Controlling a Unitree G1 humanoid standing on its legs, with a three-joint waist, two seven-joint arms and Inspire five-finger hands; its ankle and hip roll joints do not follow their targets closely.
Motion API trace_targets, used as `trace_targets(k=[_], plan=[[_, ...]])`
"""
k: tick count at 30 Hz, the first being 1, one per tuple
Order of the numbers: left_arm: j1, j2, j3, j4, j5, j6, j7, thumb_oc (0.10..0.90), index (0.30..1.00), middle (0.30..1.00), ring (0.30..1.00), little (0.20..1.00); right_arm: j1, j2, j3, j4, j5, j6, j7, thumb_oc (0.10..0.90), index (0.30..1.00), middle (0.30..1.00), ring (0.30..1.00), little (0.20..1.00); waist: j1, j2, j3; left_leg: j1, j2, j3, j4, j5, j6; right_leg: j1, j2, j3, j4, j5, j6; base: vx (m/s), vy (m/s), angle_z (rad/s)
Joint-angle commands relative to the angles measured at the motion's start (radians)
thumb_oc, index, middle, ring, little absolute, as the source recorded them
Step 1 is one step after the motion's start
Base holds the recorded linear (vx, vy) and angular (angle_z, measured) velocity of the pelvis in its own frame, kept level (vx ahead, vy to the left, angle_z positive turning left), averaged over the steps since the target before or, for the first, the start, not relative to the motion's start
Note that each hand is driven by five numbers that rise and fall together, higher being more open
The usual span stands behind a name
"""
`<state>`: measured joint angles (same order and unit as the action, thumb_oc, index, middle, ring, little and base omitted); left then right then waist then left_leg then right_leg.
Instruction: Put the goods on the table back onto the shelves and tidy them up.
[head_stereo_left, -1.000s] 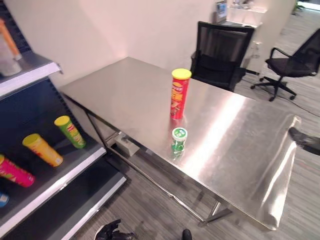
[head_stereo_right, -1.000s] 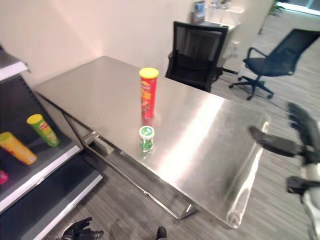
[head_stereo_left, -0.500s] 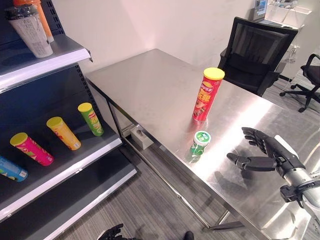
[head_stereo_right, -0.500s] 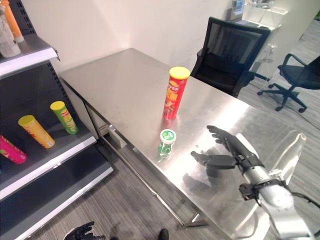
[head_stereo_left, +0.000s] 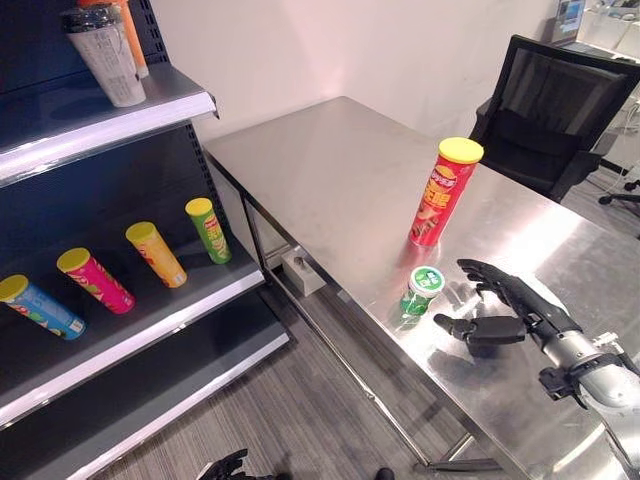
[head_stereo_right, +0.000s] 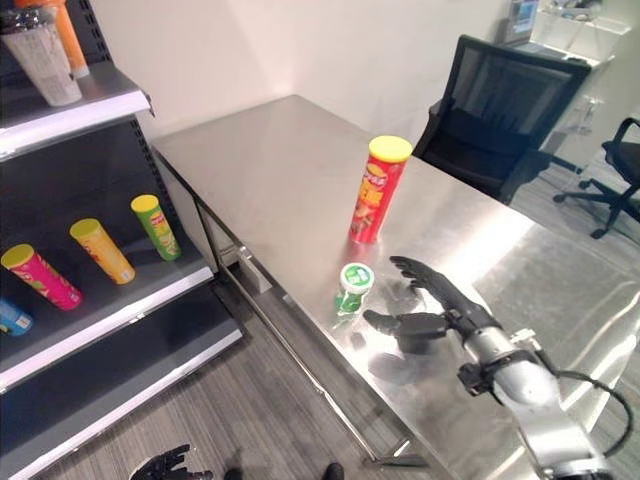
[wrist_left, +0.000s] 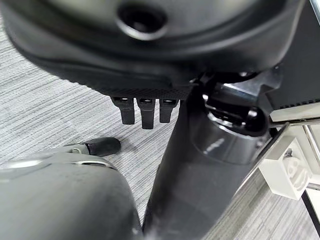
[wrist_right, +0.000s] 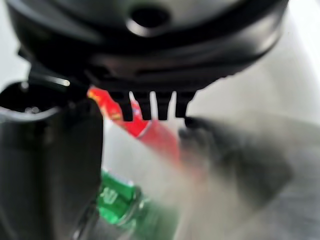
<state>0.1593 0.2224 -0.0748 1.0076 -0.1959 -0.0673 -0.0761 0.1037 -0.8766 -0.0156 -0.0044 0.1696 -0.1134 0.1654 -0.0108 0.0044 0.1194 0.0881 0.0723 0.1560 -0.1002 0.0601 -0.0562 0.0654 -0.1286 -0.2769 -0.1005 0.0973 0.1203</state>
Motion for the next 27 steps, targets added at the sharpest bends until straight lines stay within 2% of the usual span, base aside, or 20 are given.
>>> trace_targets(k=[1, 15, 16, 17, 18, 27], plan=[[-0.075, 0.048, -0.016, 0.003, -0.008, -0.048, 0.000, 0.800, 0.900, 0.900, 0.900, 0.900, -0.154, 0.000, -0.018, -0.008, -0.006, -0.068, -0.051, 0.800, 0.900, 0.900, 0.900, 0.900, 0.045, -0.044, -0.011, 0.000, 0.023, 0.008, 0.013, -0.060, -0.043, 0.068, -0.074, -0.013, 0.013, -0.050, 0.073, 0.01, -0.002, 0.08], [-0.070, 0.058, -0.005, 0.012, -0.012, -0.051, 0.014, 0.800, 0.900, 0.900, 0.900, 0.900, -0.192, 0.031, 0.040, 0.055, -0.030, -0.054, -0.067, 0.800, 0.900, 0.900, 0.900, 0.900, 0.076, -0.055, -0.006, -0.009, 0.017, -0.019, 0.013, -0.059, -0.046, 0.085, -0.081, -0.053, 0.013, -0.057, 0.074, 0.01, 0.001, 0.09], [-0.070, 0.058, -0.004, 0.012, -0.012, -0.051, 0.014, 0.800, 0.900, 0.900, 0.900, 0.900, -0.192, 0.031, 0.041, 0.055, -0.031, -0.054, -0.067, 0.740, 0.811, 0.811, 0.811, 0.811, 0.076, -0.055, -0.006, -0.009, 0.017, -0.019, 0.013, -0.059, -0.045, 0.085, -0.081, -0.053, 0.013, -0.057, 0.074, 0.00, 0.000, 0.00], [-0.068, 0.058, -0.002, 0.011, -0.012, -0.051, 0.013, 0.800, 0.900, 0.900, 0.900, 0.900, -0.194, 0.030, 0.043, 0.059, -0.037, -0.052, -0.068, 0.593, 0.589, 0.589, 0.589, 0.589, 0.078, -0.055, -0.005, -0.009, 0.016, -0.020, 0.013, -0.059, -0.046, 0.086, -0.082, -0.055, 0.013, -0.057, 0.074, 0.01, 0.001, 0.06], [-0.068, 0.057, -0.001, 0.012, -0.013, -0.050, 0.015, 0.800, 0.900, 0.900, 0.900, 0.900, -0.199, 0.027, 0.052, 0.068, -0.047, -0.049, -0.071, 0.400, 0.300, 0.300, 0.300, 0.300, 0.079, -0.057, -0.003, -0.009, 0.017, -0.023, 0.013, -0.059, -0.045, 0.086, -0.083, -0.057, 0.013, -0.057, 0.074, 0.01, 0.000, 0.09], [-0.065, 0.063, 0.017, 0.019, -0.009, -0.052, 0.022, 0.800, 0.900, 0.900, 0.900, 0.900, -0.196, 0.028, 0.034, 0.052, -0.055, -0.057, -0.078, 0.400, 0.300, 0.300, 0.300, 0.300, 0.088, -0.063, 0.000, -0.009, 0.018, -0.025, 0.013, -0.061, -0.047, 0.092, -0.083, -0.065, 0.013, -0.061, 0.074, 0.00, -0.003, 0.03]])
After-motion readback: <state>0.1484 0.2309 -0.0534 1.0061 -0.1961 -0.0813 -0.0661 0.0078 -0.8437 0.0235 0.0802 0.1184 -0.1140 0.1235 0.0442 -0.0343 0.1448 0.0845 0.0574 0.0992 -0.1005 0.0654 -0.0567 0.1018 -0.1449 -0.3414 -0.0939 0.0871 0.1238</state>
